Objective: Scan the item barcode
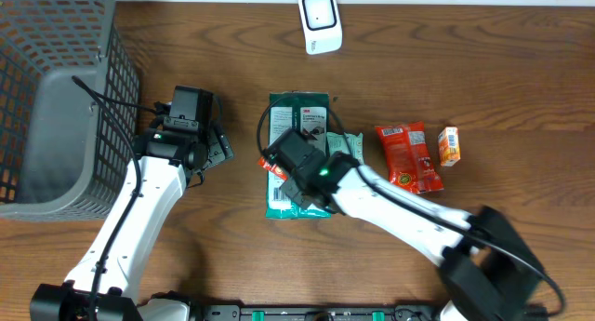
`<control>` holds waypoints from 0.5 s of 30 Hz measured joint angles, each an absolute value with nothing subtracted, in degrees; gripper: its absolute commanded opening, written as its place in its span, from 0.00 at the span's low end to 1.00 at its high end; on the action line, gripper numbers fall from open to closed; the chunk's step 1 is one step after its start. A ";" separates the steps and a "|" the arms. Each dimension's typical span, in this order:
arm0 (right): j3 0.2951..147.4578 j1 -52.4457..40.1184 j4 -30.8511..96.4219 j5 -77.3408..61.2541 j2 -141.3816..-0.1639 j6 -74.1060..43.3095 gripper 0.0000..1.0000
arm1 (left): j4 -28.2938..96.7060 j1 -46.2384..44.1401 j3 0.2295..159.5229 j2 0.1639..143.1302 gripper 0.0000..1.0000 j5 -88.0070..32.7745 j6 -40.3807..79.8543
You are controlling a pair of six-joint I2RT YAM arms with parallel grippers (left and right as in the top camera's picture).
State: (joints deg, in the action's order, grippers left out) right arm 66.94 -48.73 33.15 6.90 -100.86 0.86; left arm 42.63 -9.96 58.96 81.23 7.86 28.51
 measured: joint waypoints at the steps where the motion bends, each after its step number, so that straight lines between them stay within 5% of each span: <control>1: 66.94 -48.42 33.15 6.90 -99.48 0.73 0.11 | 42.63 -9.96 58.96 81.23 0.88 7.86 28.51; 2: 66.94 -48.29 33.12 6.92 -98.65 0.54 0.33 | 42.65 -9.96 58.96 81.23 0.88 7.86 28.51; 3: 66.94 -48.23 33.12 6.92 -97.95 0.47 0.45 | 42.63 -9.96 58.96 81.23 0.88 7.86 28.51; 5: 66.94 -48.23 33.12 6.90 -97.49 0.27 0.53 | 42.65 -9.96 58.96 81.23 0.88 7.86 28.51; 15: 66.94 -48.34 32.58 6.35 -102.48 0.30 0.50 | 42.65 -9.96 58.96 81.23 0.88 7.86 28.51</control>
